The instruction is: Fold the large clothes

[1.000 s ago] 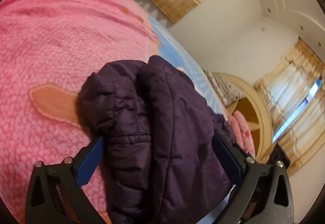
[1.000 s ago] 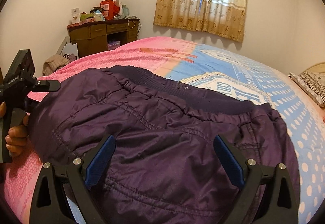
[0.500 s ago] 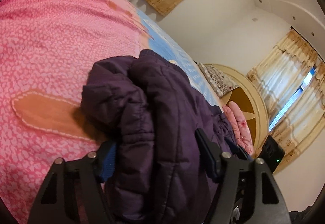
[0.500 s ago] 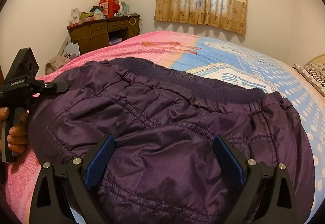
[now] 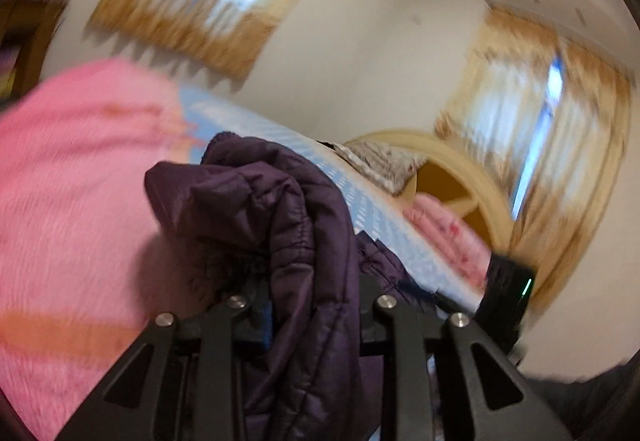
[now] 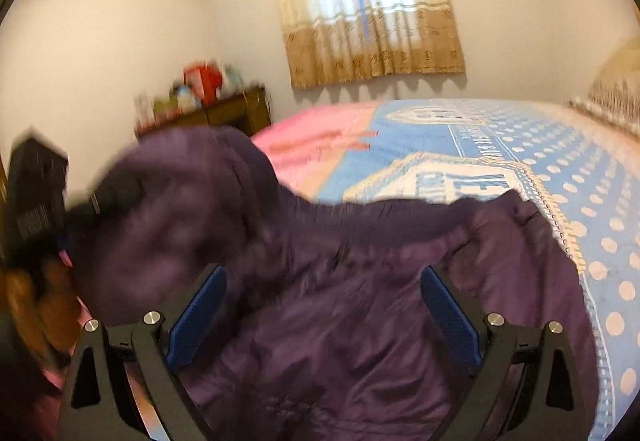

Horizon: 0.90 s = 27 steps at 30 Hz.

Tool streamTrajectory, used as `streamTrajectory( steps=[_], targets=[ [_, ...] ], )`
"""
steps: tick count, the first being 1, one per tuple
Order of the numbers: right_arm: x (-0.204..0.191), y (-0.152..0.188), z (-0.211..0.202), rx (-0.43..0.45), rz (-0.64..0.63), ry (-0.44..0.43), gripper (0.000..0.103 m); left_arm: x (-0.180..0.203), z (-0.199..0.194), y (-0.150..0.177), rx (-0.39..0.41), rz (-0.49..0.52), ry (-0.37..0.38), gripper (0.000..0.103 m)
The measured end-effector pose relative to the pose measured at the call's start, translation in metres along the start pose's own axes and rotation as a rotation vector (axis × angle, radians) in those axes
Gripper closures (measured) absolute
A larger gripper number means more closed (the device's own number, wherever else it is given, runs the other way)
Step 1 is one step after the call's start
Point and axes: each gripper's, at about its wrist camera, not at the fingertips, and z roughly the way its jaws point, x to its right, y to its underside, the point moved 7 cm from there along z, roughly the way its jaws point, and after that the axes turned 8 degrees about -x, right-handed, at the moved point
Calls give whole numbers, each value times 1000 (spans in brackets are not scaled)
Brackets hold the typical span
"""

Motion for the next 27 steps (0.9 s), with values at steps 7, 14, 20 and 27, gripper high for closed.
streamTrajectory(
  steps=[7,14,20,27],
  targets=[
    [-1,-78,13,-224,104,-219,4,45,45,3,-51,300,-187,75],
    [-77,-94,95,-648,-21,-210,3,34,39,3,-31,299,-212,75],
    [-105,-71,142,-864,-224,25,50,35,45,5,-22,305,-267,72],
    [-88,-98,92,-728,-313,-28,74,70,-9,-8,52,329,-289,53]
  ],
)
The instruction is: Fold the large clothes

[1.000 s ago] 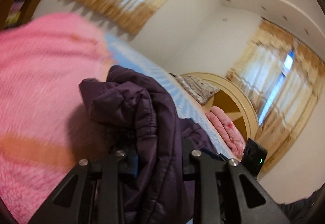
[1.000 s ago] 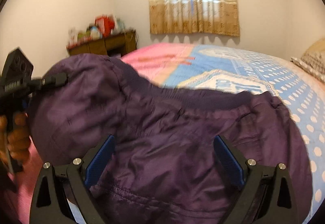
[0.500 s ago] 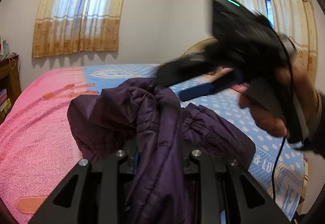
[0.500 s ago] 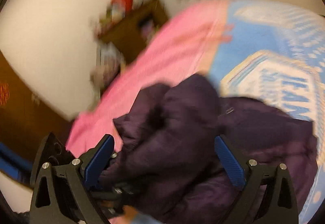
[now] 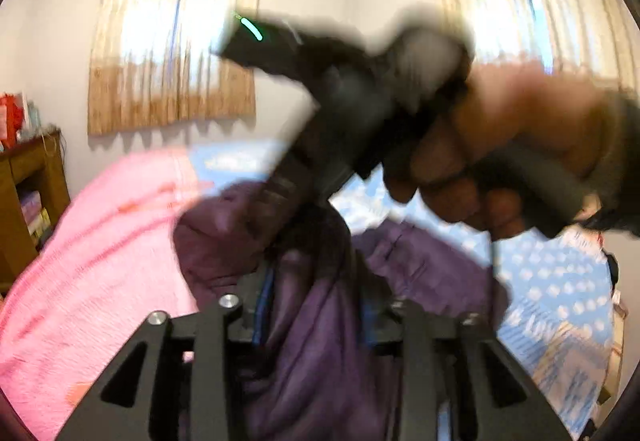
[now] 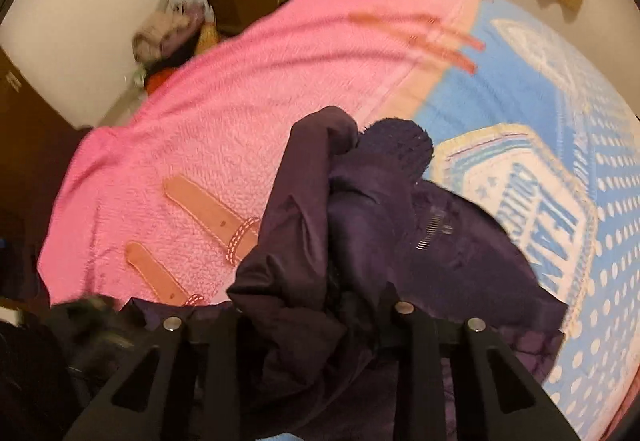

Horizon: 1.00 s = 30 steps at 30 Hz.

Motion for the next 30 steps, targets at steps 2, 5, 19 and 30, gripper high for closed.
streamTrajectory(
  steps=[2,5,19,30],
  targets=[
    [21,16,-20,39,15,-4,74,5,-43,-15,120,-2,10,22],
    [55,48,-45,92,43,-20,75,0,-89,-38,240,-38,-21,0],
    [222,183,-37,225,382,-158,75,53,46,-47,-15,-48,-63,0],
    [257,211,-18,309,638,-233,55,91,106,-7,-241,35,-67,0]
  ],
)
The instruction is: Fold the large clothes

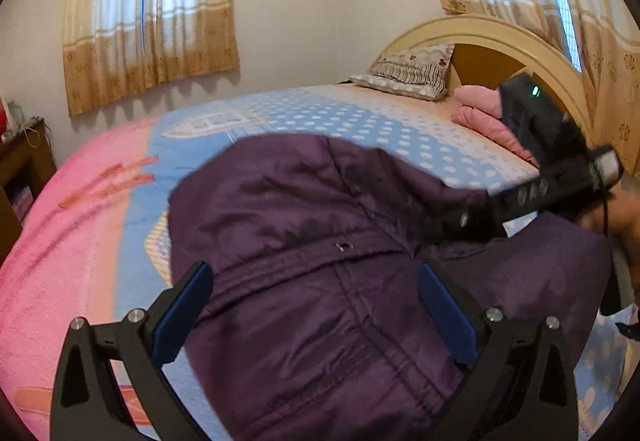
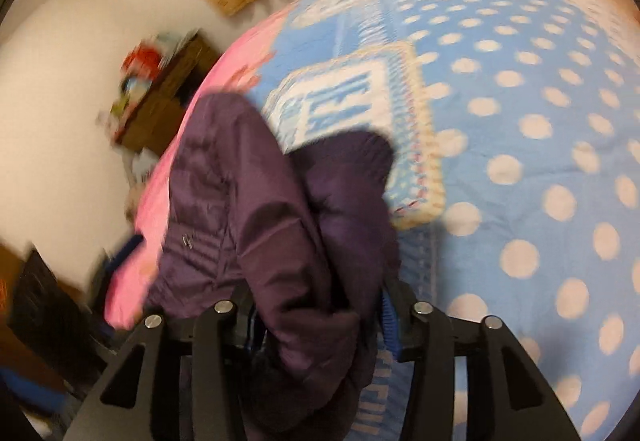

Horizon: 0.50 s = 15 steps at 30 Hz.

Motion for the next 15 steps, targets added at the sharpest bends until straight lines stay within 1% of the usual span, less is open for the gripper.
streamTrajectory(
  steps=[1,2,3,4,5,6,7,8,9,10,11,12,13,15],
  targets=[
    [-1,-2,-10,36,9,44,55,0,1,1,-3,4,-5,0],
    [-9,-7,-34,121,23,120,55,4,3,3,-9,10,-10,0],
    [-16,-9,-47,165,29,126,54,5,3,4,-18,16,-15,0],
    [-31,-12,-66,229,32,102,53,6,7,3,-24,17,-23,0],
    [-52,-15,-84,295,26,72,46,8,10,6,-31,16,-28,0],
    [-66,-16,-94,336,17,57,36,10,13,5,-34,13,-28,0],
    [-85,-17,-101,379,-2,29,32,9,12,5,-33,9,-27,0],
    [-107,-19,-103,432,-39,-28,27,10,13,6,-35,4,-29,0],
    [-114,-22,-99,448,-44,-48,26,11,12,6,-35,2,-32,0],
    [-121,-24,-87,451,-22,-77,26,12,12,6,-30,1,-40,0],
    [-118,-28,-68,429,21,-117,26,15,10,4,-15,7,-59,0],
    [-111,-31,-47,410,55,-133,26,14,8,4,-1,13,-75,0],
    [-99,-32,-33,415,90,-118,26,8,2,0,15,15,-95,0],
    [-83,-29,-8,393,149,-121,26,-4,-22,-4,88,-6,-138,0]
  ],
)
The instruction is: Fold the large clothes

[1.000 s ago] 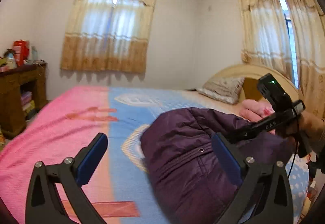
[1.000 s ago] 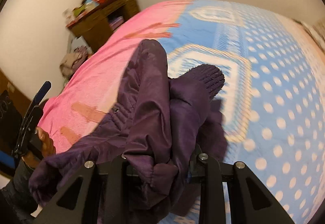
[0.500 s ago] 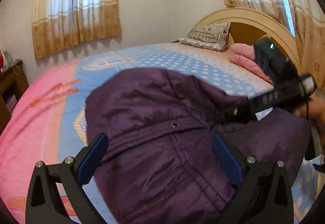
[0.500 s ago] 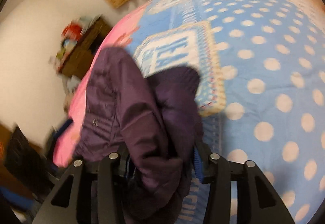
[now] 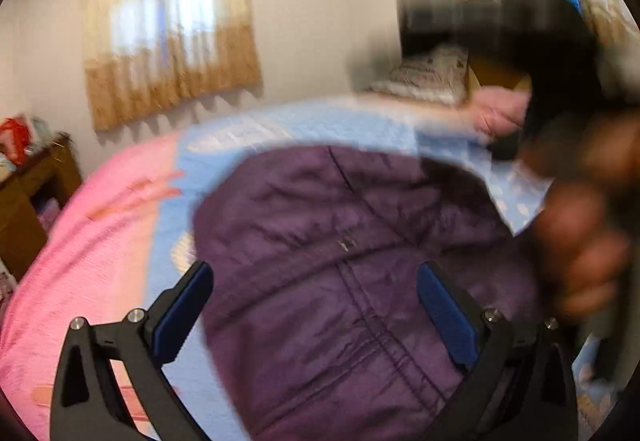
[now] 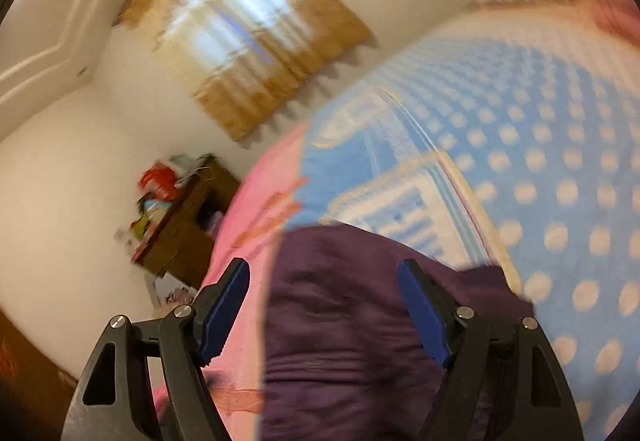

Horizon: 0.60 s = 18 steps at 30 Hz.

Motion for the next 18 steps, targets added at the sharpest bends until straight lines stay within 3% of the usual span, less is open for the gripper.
streamTrajectory(
  steps=[2,4,7,11,18],
  targets=[
    [17,9,15,-23,17,50,26,-21,-19,-11,84,-58,-54,0],
    [22,15,25,-53,-43,133,26,-34,-20,-22,94,-109,-63,0],
    [35,21,31,-73,-39,189,26,-44,13,-25,-26,-209,-56,0],
    [60,26,26,-51,-12,225,26,-37,61,6,-201,-278,-83,0],
    [94,38,34,-53,12,226,26,-36,74,18,-215,-313,-118,0]
  ],
)
